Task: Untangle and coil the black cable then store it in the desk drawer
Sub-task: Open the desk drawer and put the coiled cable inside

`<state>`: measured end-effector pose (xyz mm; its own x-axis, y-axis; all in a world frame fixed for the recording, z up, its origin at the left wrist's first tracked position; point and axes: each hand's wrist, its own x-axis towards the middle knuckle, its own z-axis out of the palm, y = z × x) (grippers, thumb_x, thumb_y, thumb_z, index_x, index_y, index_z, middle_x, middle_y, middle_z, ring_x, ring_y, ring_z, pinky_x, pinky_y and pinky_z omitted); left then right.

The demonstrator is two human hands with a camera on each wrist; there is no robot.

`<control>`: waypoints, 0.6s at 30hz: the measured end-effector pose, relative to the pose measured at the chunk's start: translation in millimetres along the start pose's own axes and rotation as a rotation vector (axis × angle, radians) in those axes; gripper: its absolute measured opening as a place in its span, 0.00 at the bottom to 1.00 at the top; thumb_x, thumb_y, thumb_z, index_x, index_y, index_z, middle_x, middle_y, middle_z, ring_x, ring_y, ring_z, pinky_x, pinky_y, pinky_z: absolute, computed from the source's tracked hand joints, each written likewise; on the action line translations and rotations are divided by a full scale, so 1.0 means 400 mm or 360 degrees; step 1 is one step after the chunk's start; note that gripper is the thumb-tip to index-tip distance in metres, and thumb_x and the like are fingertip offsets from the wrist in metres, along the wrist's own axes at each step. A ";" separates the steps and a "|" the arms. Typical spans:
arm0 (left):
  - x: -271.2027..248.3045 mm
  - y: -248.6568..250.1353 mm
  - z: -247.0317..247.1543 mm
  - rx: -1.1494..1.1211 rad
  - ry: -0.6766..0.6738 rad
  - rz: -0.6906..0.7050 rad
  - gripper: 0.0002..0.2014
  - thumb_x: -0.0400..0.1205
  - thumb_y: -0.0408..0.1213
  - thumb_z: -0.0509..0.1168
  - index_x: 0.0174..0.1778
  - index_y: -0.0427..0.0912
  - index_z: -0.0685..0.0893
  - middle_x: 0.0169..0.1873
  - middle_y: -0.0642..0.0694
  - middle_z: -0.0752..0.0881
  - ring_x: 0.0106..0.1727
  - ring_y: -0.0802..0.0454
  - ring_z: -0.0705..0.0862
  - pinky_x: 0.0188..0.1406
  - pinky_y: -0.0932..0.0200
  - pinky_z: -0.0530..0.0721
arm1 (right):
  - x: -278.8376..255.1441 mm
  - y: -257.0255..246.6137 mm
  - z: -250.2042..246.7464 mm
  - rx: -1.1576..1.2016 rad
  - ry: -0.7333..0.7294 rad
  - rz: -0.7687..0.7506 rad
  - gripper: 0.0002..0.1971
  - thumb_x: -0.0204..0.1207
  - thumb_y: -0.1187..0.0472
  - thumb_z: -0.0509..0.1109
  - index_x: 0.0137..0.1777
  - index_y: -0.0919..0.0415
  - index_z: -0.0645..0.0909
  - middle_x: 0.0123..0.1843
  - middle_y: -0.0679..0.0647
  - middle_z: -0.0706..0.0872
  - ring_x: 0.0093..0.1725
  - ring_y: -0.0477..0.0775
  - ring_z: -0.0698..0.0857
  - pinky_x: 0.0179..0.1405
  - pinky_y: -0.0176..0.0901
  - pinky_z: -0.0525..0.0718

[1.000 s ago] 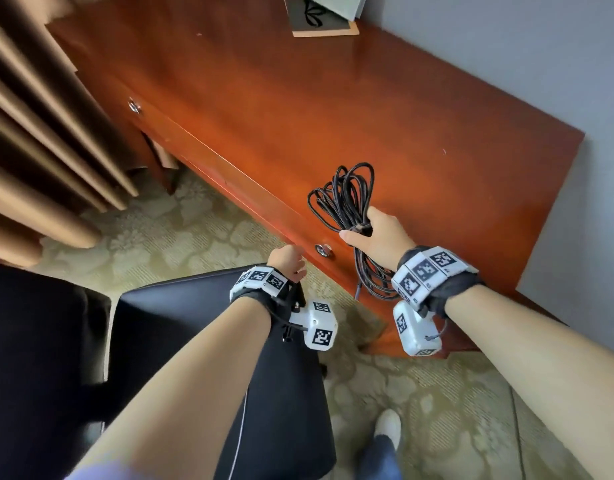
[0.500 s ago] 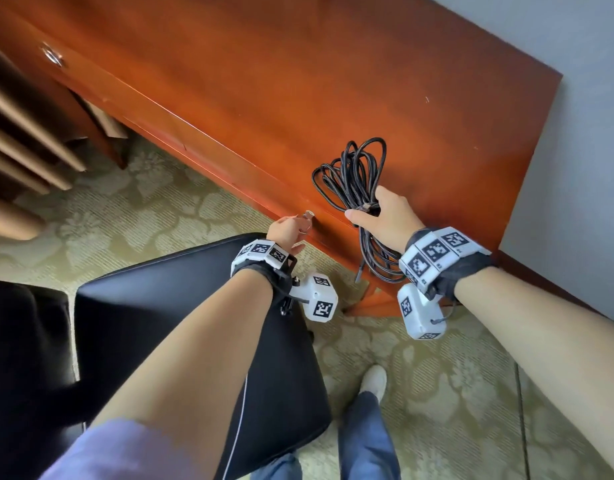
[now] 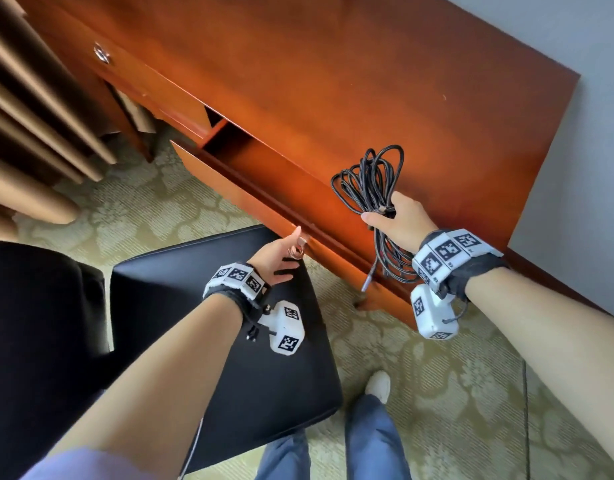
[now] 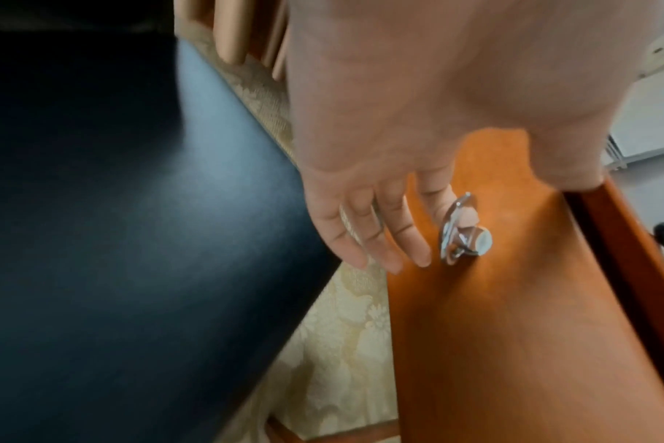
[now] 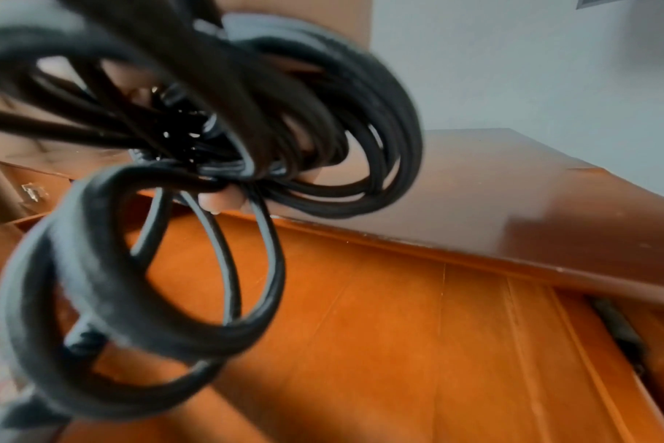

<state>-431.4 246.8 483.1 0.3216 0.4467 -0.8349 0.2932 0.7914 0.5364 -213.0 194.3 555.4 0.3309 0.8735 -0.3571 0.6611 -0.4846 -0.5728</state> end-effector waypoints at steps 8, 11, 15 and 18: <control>-0.107 -0.106 -0.051 0.0192 0.0410 -0.0104 0.36 0.66 0.78 0.58 0.41 0.43 0.78 0.39 0.46 0.84 0.42 0.48 0.86 0.44 0.54 0.81 | -0.076 -0.045 0.066 -0.0097 -0.0179 -0.0148 0.14 0.74 0.49 0.71 0.41 0.58 0.73 0.44 0.53 0.83 0.45 0.57 0.81 0.45 0.48 0.78; -0.134 -0.156 -0.061 0.0150 0.0560 -0.0093 0.25 0.74 0.65 0.65 0.33 0.42 0.77 0.30 0.45 0.80 0.31 0.48 0.83 0.26 0.59 0.73 | -0.109 -0.049 0.082 -0.0176 -0.0249 -0.0264 0.17 0.74 0.49 0.71 0.35 0.53 0.66 0.42 0.53 0.82 0.42 0.58 0.81 0.40 0.46 0.75; -0.173 -0.235 -0.107 0.0186 0.0698 -0.0160 0.26 0.71 0.64 0.66 0.29 0.41 0.78 0.34 0.43 0.84 0.27 0.48 0.83 0.21 0.63 0.71 | -0.168 -0.027 0.102 -0.0212 -0.0279 -0.0292 0.18 0.75 0.48 0.70 0.35 0.53 0.65 0.41 0.54 0.80 0.40 0.58 0.79 0.38 0.45 0.71; -0.217 -0.276 -0.122 0.0174 0.0741 -0.0148 0.26 0.74 0.64 0.65 0.40 0.39 0.81 0.38 0.42 0.87 0.30 0.50 0.84 0.23 0.61 0.73 | -0.212 -0.007 0.119 -0.0276 -0.0312 -0.0286 0.19 0.75 0.48 0.70 0.35 0.55 0.64 0.38 0.53 0.77 0.37 0.57 0.77 0.33 0.46 0.69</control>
<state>-535.6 140.9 490.5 -0.1402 0.5354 -0.8329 0.4023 0.7995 0.4462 -275.0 119.2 552.1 0.0733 0.9106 -0.4066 0.8078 -0.2933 -0.5113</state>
